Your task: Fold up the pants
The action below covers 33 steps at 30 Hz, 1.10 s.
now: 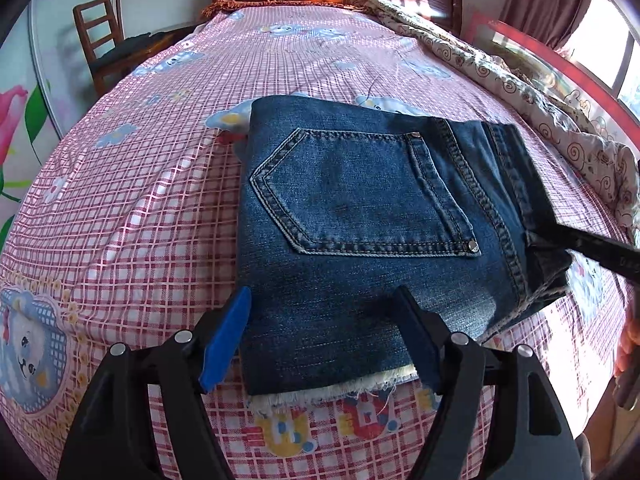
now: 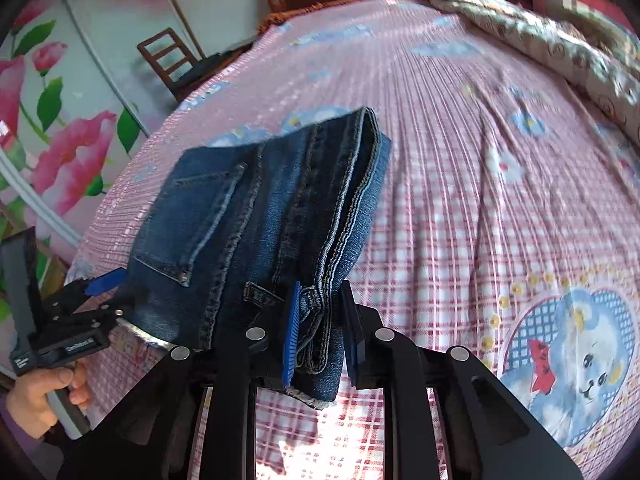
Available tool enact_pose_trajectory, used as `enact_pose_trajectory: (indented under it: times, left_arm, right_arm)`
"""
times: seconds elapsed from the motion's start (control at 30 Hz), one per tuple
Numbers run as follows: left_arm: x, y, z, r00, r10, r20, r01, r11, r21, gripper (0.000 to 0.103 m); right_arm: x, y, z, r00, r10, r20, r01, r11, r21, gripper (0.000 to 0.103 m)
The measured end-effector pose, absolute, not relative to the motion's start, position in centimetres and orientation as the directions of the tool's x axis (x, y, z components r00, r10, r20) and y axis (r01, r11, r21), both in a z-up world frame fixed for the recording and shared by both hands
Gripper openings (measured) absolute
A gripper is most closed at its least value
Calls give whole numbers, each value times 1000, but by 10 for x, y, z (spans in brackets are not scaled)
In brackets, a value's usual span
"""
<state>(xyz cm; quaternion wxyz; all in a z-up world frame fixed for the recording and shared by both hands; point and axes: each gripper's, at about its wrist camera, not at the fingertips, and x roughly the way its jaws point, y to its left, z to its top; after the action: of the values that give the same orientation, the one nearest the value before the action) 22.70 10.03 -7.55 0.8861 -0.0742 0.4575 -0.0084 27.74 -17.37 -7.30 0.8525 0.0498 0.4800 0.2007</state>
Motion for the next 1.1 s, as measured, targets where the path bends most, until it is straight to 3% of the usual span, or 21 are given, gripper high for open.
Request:
enact_pose_trajectory:
  times: [0.07,0.17,0.33,0.53,0.57,0.6,0.63,0.93,1.07,1.1]
  left_arm:
    - [228,98,-77,574,-77,-815,-51,990,-129,73]
    - [227,97,-77,574,-81,-815,-45,990,-130,75]
    - [226,96,-77,582,-79,-809,-56,989,-137,77]
    - [228,92,-77,584,-64,-809,-70,989,-129,80]
    - [228,92,-77,585,-63,-809,-73,989,-130,81]
    - [228,92,-78,585,-63,-808,-73,989,-130,81]
    - [228,92,-78,586,-63,-808,-73,989,-130,82]
    - [229,90,-79,592,-71,-803,-63,989,-133,88]
    - [231,89,-79,592,-67,-803,-62,990,-129,90]
    - [231,89,-79,591,-65,-804,-63,990,-126,90]
  right_arm:
    - [280,-189,-95,450,400,-798,-230,916,329,41]
    - [273,-216,-91,475,486,-734,-94,857,507,41]
    - [283,-237,-70,589,507,-629,-44,797,602,41]
    - [338,-193,-68,537,468,-702,-126,867,482,41]
    - [343,-184,-70,517,470,-716,-160,874,459,33]
    - [345,-175,-70,504,435,-746,-182,898,401,17]
    - [343,-168,-69,499,412,-763,-209,911,356,12]
    - [323,-175,-48,564,390,-728,-244,921,304,11]
    - [335,-180,-90,501,326,-802,-186,945,268,10]
    - [333,-187,-94,509,356,-783,-170,934,314,19]
